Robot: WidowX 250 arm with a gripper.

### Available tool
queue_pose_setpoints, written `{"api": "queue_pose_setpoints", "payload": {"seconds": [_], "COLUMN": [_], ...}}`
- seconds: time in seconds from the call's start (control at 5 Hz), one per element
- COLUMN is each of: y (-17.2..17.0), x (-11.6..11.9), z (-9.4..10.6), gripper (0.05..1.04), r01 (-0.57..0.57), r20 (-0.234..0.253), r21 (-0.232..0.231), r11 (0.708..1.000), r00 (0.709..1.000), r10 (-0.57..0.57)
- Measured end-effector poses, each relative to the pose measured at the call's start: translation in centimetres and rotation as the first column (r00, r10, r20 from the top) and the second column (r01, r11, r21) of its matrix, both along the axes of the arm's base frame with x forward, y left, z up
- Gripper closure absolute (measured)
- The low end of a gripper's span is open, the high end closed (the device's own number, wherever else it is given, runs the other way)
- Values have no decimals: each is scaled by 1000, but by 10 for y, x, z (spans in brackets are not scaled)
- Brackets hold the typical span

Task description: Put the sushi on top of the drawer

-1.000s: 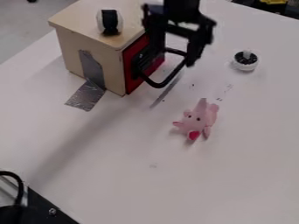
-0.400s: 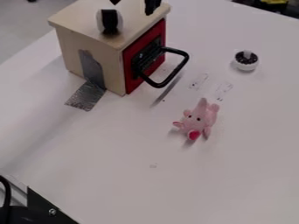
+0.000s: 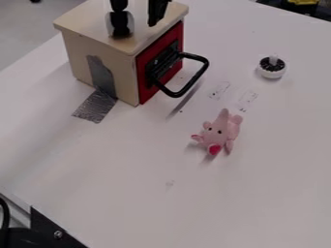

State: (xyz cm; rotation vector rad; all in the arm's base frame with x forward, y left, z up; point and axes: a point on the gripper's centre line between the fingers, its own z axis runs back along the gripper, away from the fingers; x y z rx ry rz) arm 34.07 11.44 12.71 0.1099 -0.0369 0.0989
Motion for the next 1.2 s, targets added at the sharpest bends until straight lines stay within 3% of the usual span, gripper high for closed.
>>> {"api": "queue_pose_setpoints", "payload": {"seconds": [0.2,0.6,0.8,1.0,1.2], "y": [4,-2,-5,-14,-28], "x": [0,-6,-20,-39,-63], "z": [-19,-21,-19,-16,-17], "gripper": [133,726,888,656,332], "r01": [-13,7,-10,-26,-12], "r20": [-49,-49,-53,-26,-9], "r21": [-26,-55,-84,-90,-89], "r11": [1000,998,996,996,996], "r00": [999,999,999,999,1000], "r10": [12,-9,5,24,11]}}
